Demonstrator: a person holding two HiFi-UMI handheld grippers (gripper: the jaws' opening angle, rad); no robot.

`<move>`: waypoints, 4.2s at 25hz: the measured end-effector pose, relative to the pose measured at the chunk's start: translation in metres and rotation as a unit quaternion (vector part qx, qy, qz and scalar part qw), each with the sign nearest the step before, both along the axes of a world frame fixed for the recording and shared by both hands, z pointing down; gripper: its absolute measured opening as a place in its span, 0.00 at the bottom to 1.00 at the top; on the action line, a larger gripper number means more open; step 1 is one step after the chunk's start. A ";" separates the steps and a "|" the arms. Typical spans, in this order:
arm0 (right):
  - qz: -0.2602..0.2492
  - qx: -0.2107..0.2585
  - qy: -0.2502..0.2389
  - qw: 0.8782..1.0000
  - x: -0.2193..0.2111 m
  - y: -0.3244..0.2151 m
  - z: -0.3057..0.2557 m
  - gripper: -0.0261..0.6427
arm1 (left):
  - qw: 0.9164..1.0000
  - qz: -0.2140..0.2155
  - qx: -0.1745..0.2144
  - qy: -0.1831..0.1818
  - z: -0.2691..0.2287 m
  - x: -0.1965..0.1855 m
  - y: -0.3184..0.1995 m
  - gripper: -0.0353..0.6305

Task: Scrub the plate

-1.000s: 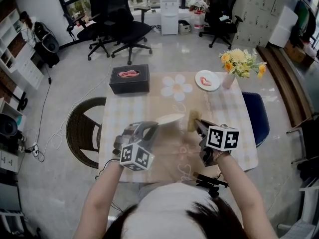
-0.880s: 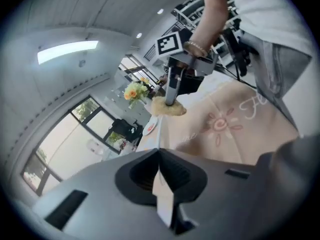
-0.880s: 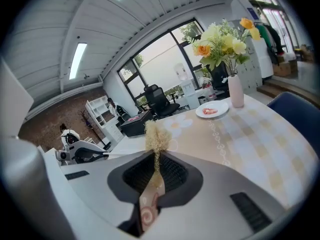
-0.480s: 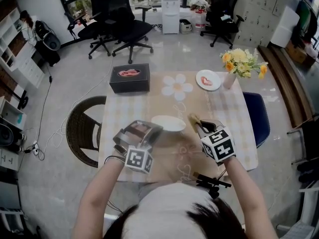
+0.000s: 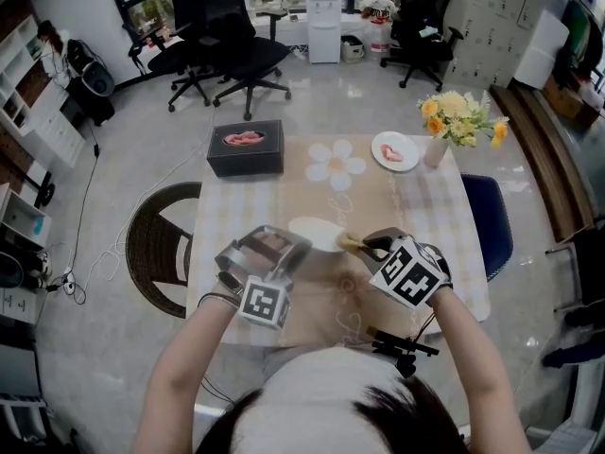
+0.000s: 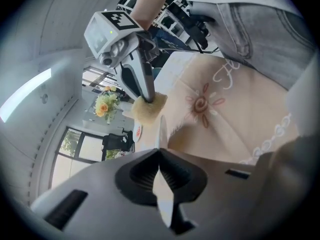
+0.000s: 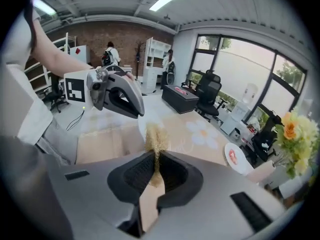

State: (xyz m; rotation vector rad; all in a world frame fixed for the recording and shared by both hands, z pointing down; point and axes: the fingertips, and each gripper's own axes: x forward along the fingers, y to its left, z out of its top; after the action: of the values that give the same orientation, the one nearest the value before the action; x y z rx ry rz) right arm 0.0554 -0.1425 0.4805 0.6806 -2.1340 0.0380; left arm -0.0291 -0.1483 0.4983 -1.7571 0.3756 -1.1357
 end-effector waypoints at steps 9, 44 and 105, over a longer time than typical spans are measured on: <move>-0.068 -0.018 0.063 0.996 -0.016 -0.003 0.007 0.09 | 1.000 0.010 0.005 -0.012 0.001 0.002 0.000 0.08; 0.045 -0.096 -0.055 0.993 -0.010 -0.024 -0.003 0.09 | 0.997 0.034 0.023 -0.064 0.009 0.002 0.008 0.08; 0.102 -0.144 -0.059 0.983 -0.010 -0.063 0.022 0.09 | 0.982 0.104 0.113 -0.109 -0.007 0.016 0.010 0.08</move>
State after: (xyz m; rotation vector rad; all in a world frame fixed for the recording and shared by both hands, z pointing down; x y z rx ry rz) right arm 0.0455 -0.2053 0.5025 0.7348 -2.1058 0.4990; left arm -0.0135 -0.1382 0.4913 -1.4216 0.1764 -1.0768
